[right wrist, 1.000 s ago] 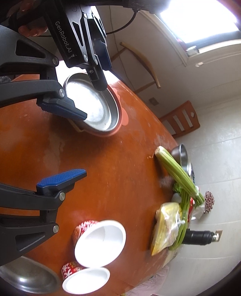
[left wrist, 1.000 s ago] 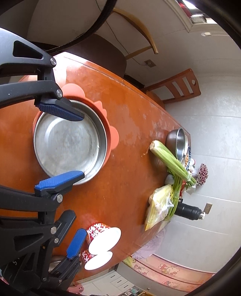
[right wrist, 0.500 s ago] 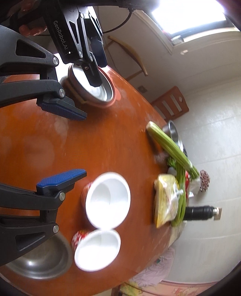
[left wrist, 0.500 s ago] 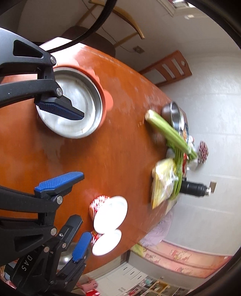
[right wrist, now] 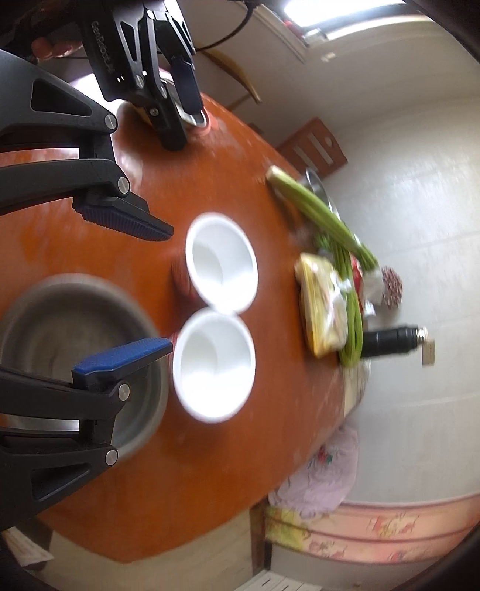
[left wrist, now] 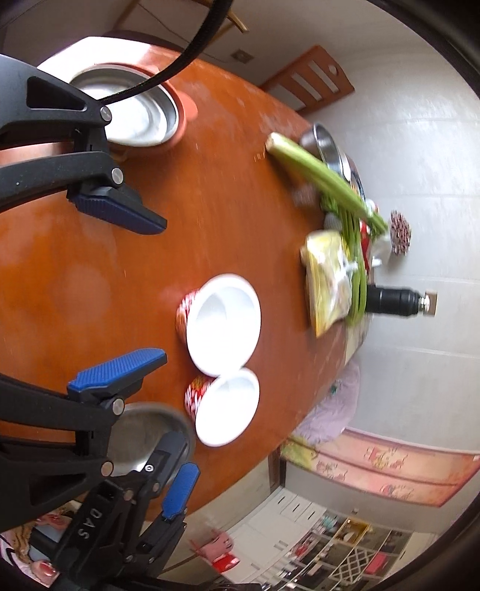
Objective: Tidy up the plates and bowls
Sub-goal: 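Move the left tool toward the steel bowl rim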
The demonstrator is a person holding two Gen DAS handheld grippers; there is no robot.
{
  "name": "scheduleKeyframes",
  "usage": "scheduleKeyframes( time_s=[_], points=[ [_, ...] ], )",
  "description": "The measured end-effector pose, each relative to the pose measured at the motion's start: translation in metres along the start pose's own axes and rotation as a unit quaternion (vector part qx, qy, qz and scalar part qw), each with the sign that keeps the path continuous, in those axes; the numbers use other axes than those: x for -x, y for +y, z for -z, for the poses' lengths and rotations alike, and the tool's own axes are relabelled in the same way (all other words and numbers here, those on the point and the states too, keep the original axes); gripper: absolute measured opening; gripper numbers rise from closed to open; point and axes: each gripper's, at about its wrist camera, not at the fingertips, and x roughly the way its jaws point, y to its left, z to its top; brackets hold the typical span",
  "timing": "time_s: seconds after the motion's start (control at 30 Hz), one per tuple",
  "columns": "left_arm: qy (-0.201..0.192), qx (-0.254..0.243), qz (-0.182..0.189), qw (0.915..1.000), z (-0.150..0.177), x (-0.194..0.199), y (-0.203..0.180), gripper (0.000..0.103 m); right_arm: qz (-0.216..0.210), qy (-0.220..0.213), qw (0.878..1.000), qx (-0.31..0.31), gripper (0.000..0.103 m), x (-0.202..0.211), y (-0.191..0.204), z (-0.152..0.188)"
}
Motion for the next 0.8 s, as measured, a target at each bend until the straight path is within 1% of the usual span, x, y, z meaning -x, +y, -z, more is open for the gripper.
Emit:
scheduleKeyframes(
  time_s=[0.2, 0.37, 0.57, 0.8],
  points=[
    [0.006, -0.013, 0.027, 0.9995, -0.001, -0.010, -0.034, 0.064, 0.037, 0.002, 0.999, -0.022, 0.056, 0.010, -0.041, 0.008],
    [0.017, -0.024, 0.038, 0.9989, -0.001, -0.020, -0.055, 0.064, 0.059, 0.011, 0.997, -0.038, 0.057, 0.011, -0.067, 0.016],
    [0.035, -0.037, 0.046, 0.9976, 0.004, -0.034, -0.074, 0.064, 0.063, 0.022, 0.996, -0.053, 0.057, 0.011, -0.087, 0.028],
    [0.058, -0.042, 0.060, 0.9956, 0.009, -0.051, -0.090, 0.064, 0.065, 0.034, 0.996, -0.056, 0.057, 0.008, -0.095, 0.039]
  ],
)
